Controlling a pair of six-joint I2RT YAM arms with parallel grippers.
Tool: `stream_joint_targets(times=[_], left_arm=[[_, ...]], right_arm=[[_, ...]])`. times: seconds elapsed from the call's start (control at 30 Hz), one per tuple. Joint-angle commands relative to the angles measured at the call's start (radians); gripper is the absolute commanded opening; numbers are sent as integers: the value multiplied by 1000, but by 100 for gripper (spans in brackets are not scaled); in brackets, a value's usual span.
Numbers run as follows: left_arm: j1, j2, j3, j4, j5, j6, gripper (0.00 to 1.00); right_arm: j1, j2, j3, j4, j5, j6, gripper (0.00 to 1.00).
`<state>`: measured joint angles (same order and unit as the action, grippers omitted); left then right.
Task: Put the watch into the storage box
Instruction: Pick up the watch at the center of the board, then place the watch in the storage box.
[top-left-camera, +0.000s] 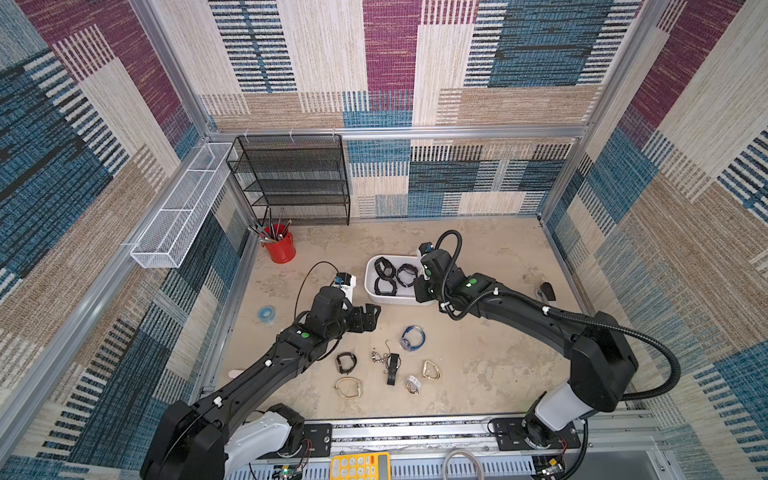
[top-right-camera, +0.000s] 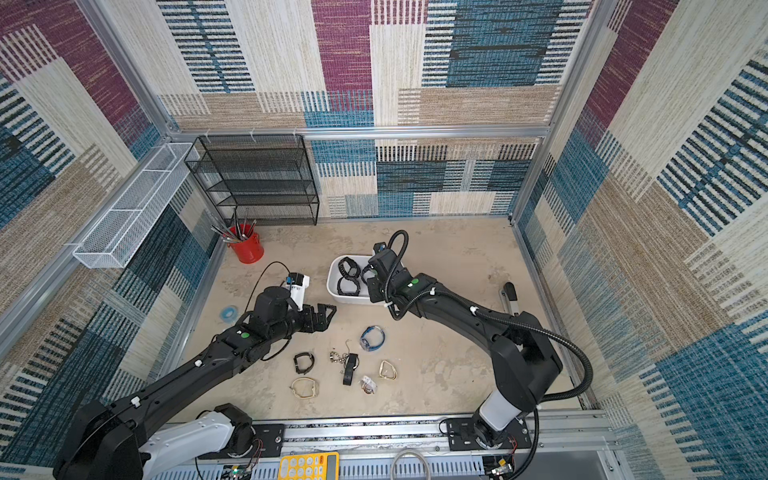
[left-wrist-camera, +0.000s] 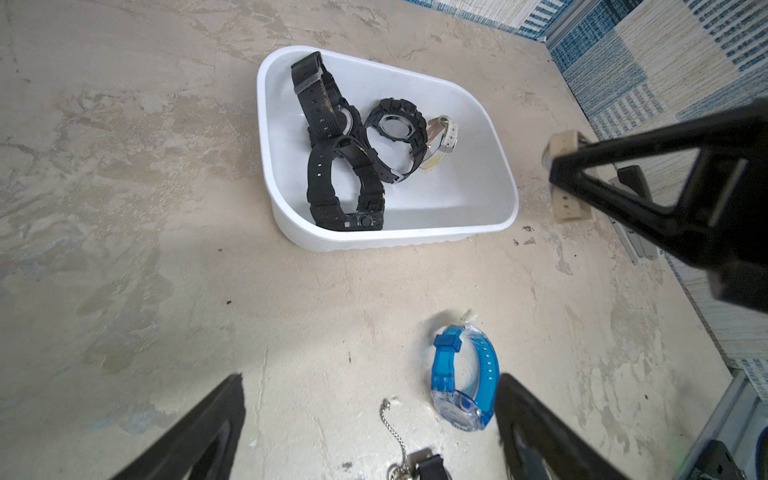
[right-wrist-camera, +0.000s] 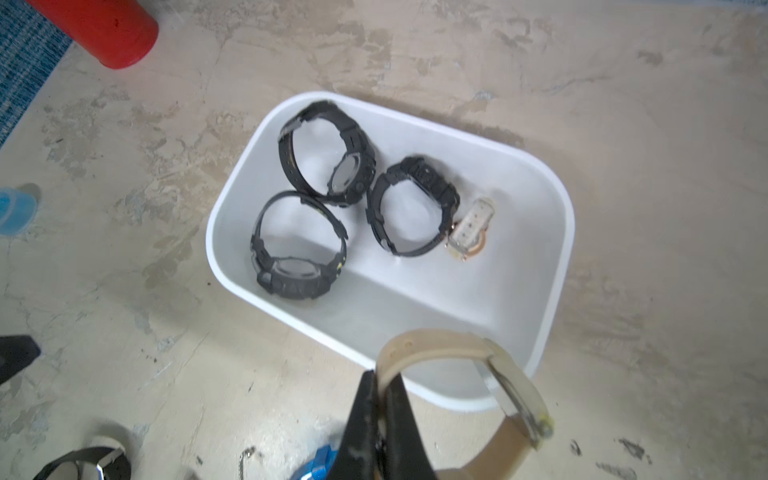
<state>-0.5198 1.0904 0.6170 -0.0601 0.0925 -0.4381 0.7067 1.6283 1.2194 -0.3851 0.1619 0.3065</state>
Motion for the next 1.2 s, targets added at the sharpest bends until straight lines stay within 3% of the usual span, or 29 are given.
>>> stream_joint_targets(times=[0.0,0.23,0.93,1.03,1.17], left_arm=[[0,-10,-13,0,-6,-10,95],[0,-27,-5,-26,-3,-14,95],[0,6,-1,-4,7,-24,95],[0,15,0,5,5,-30,95],[0,26,20,-2,14,-30,95]], right_arm=[[-10,55,50,54,-28,-66,0],[-31,175,123,69,-43,-92,0],[-56,323,71,165,-51,-63,2],[-56,332,78,162,-53,-62,11],[-57,316,80,161,-67,-51,35]])
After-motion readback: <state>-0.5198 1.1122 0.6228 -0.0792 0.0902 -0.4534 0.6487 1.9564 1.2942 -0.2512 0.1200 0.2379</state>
